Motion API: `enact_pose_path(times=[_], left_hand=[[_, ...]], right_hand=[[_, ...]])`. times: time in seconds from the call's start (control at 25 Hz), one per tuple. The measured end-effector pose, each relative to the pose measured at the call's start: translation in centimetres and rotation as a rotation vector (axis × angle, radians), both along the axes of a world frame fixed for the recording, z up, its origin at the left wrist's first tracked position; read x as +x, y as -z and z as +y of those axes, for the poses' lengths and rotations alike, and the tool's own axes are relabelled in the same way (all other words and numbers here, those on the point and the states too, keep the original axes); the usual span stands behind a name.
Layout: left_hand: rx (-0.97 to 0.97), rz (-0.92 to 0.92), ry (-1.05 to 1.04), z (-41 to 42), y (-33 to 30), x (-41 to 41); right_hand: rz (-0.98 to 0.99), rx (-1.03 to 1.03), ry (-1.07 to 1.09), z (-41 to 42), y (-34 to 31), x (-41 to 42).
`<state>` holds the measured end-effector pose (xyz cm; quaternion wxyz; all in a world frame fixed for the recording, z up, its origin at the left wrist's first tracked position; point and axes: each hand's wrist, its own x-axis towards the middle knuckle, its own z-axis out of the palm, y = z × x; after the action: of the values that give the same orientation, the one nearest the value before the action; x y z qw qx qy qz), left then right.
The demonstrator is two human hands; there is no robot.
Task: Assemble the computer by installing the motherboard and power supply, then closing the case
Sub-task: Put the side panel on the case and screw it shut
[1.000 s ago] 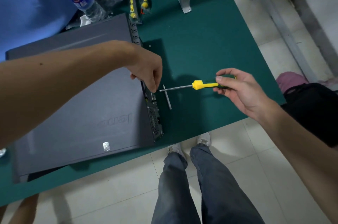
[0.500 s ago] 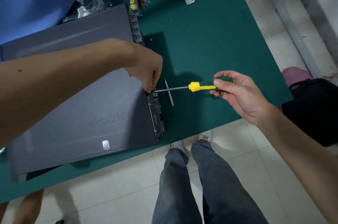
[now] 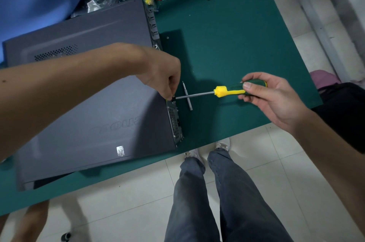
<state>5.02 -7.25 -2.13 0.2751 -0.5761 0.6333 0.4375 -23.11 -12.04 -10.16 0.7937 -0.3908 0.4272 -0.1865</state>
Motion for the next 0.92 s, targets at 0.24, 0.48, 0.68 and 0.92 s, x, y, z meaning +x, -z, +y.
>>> enact_pose_path(times=[0.24,0.48,0.68,0.92], left_hand=[[-0.019,-0.004,0.015,0.6,0.3,-0.1],[-0.092,0.001,-0.012,1.6,0.6,-0.1],[-0.128,0.001,-0.086,2.1,0.6,0.2],[-0.108,0.061,-0.196,2.5,0.2,0.1]], right_hand=[[0.014,-0.001,-0.005,0.6,0.0,-0.2],[0.023,-0.021,-0.067,0.9,0.0,-1.1],[0.062,-0.050,-0.121,0.5,-0.1,-1.2],[0.021,-0.103,-0.081,0.0,-0.4,-0.6]])
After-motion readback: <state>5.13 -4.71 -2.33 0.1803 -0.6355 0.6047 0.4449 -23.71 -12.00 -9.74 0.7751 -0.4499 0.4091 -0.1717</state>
